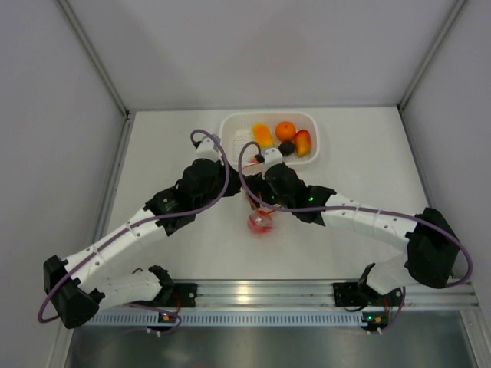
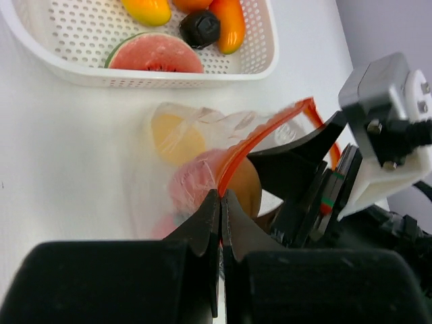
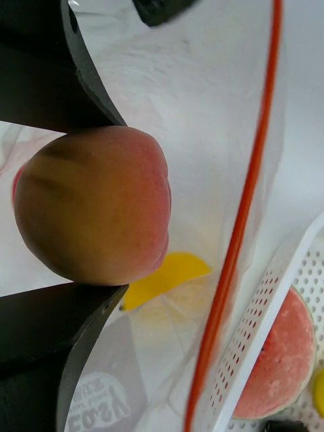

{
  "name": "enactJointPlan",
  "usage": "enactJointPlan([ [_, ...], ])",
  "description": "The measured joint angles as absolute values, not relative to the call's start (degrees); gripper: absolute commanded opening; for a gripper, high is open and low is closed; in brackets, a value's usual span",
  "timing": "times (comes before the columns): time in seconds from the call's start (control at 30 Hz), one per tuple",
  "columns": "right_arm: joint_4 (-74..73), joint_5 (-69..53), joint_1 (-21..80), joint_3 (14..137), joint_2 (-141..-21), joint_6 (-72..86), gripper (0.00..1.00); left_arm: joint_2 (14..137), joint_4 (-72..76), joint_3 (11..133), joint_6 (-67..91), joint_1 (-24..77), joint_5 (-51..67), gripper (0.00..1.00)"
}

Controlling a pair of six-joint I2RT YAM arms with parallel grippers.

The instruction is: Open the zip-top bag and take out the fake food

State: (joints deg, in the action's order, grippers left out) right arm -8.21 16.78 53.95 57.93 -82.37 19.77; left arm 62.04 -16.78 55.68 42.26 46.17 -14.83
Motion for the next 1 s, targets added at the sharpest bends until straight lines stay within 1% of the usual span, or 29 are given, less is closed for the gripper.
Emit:
enactJointPlan([
  [0.2,-10.6,13.5,56.2,58.2,-77.6,16.3,0.52,62.4,-19.8,58.8,38.8,46.2,-15.0,0.0],
  [0.37,-12.3,13.3,56.3,59.4,-72.3,14.9,0.52,62.4,-22.9,58.8,38.4,46.2,-17.6,0.0],
  [0.43,-12.8,11.5,56.1,60.6,-70.8,14.6,0.52,62.4,-24.1,58.8,38.5,46.2,-19.1,0.0],
  [0.53,-13.3,7.4,54.4,61.9,-68.2,14.7,0.52,62.4,-25.1,58.7,38.9,46.2,-20.9,0.0],
  [0.67,-13.9,5.1,48.1,64.5,-66.1,14.7,0.51,62.2,-25.8,58.0,39.3,46.1,-22.1,0.0],
  [0.8,-14.7,4.9,39.8,70.3,-69.1,14.7,0.51,61.3,-26.2,56.7,40.2,46.1,-22.4,0.0],
  [0.87,-14.9,4.6,36.0,74.8,-73.9,14.7,0.52,60.8,-26.2,56.2,40.6,46.1,-22.4,0.0],
  [1.0,-15.7,5.4,32.2,83.6,-86.5,14.5,0.55,59.6,-26.3,55.6,41.3,46.1,-22.4,0.0],
])
